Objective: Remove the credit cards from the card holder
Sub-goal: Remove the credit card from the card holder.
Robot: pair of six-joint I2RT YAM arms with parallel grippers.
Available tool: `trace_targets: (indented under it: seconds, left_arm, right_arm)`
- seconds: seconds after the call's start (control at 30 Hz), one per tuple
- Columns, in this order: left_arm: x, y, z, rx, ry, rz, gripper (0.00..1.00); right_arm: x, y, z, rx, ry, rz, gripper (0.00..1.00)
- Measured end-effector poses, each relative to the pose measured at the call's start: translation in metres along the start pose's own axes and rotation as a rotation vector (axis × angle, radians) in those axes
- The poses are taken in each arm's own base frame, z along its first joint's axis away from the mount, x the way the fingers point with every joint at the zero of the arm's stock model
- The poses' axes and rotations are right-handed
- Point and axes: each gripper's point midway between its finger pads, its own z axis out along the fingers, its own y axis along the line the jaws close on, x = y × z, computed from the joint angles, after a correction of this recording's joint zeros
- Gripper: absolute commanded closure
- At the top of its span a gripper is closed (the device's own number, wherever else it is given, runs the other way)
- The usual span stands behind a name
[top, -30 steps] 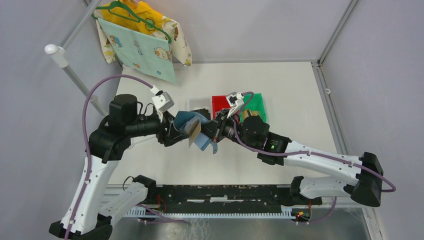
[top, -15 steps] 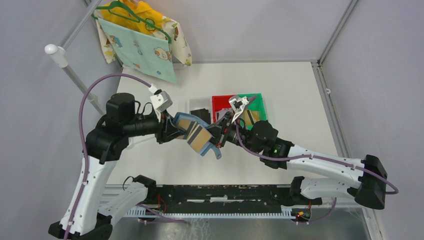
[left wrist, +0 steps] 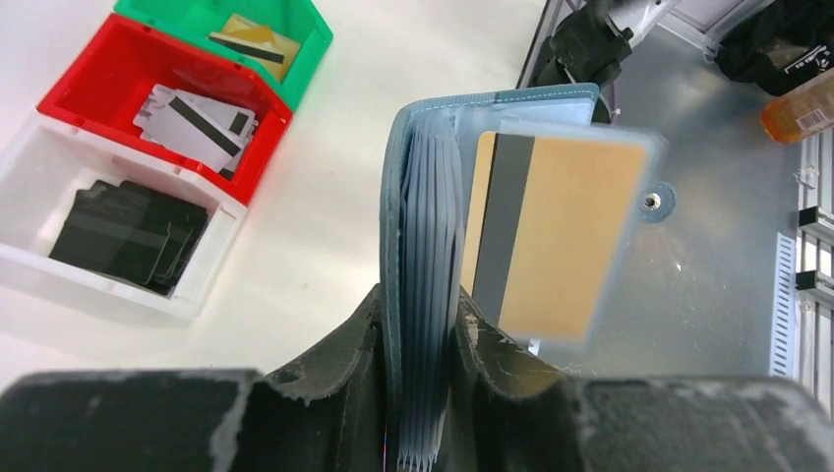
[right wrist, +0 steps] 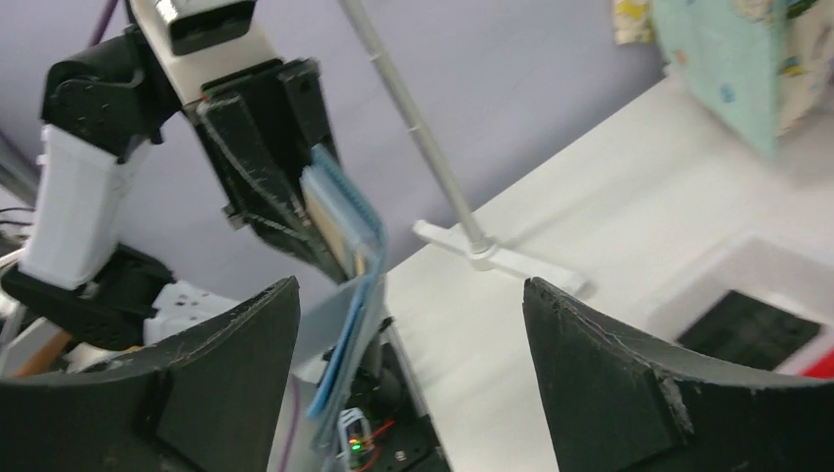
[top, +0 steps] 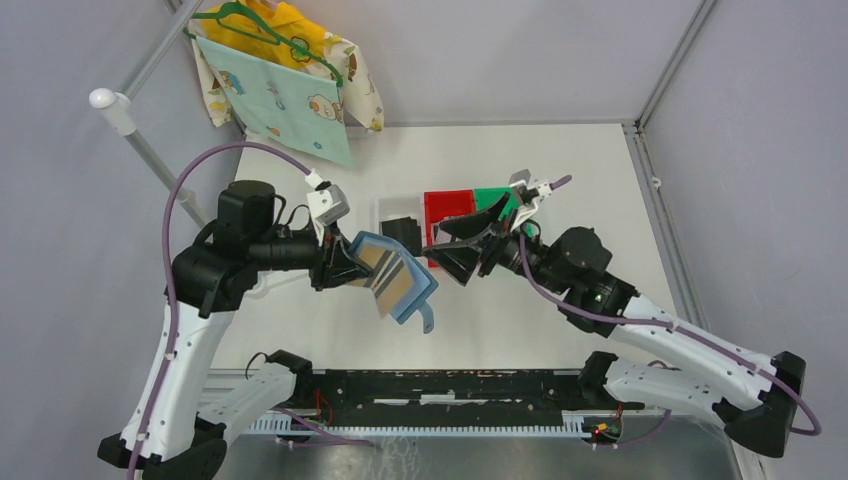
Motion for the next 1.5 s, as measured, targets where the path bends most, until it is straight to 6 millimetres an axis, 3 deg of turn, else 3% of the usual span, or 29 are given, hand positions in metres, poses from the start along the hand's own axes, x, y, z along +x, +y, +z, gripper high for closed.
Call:
trace_targets:
  seconds: [0.13,0.27,0.37,0.5,0.67,0.83,1.0,1.07,1.13,1.23,1.37,1.5]
  left_arm:
    - [0.003,0.004,0.003,-0.003,0.02,-0.016,0.83]
    - [0.004,0.007,0.003,-0.014,0.025,-0.009,0.84]
    - [0.003,0.007,0.003,-0.014,0.023,-0.006,0.84]
    - [-0.004,0.003,0.0,-0.007,0.007,0.008,0.79]
    - [-0.009,-0.007,0.002,0.06,-0.007,-0.013,0.77]
    - [-0.008,-0.015,0.008,0.156,0.018,-0.083,0.78]
    - [-0.006,-0.022,0.009,0.207,0.034,-0.14,0.77]
    - [-0.007,-0.025,0.007,0.211,0.034,-0.146,0.72]
    - [-0.008,-0.027,0.005,0.215,0.036,-0.15,0.5]
    - [-0.009,-0.029,0.005,0.224,0.036,-0.154,0.34]
    - [-0.007,-0.031,0.007,0.257,0.05,-0.188,0.28]
    - [-0.003,-0.037,0.007,0.302,0.07,-0.229,0.31]
  right_arm:
    - [-0.022,-0.021,-0.006,0.061,0.002,-0.056,0.06]
    - [-0.032,-0.01,0.005,0.013,0.035,-0.075,0.02]
    - [-0.026,-0.001,0.016,-0.052,0.079,-0.068,0.02]
    - [0.0,0.0,0.029,-0.124,0.163,-0.016,0.06]
    - [0.022,0.018,0.035,-0.227,0.216,0.036,0.25]
    - [0.023,0.043,0.036,-0.33,0.212,0.056,0.49]
    - [0.029,0.038,0.041,-0.326,0.227,0.077,0.78]
    - [0.03,0.038,0.041,-0.328,0.23,0.074,0.86]
    - [0.029,0.04,0.04,-0.337,0.229,0.07,0.91]
    - [0.031,0.045,0.038,-0.363,0.243,0.072,0.95]
    - [0.034,0.054,0.034,-0.412,0.261,0.066,0.97]
    - [0.037,0.057,0.031,-0.438,0.269,0.064,0.98]
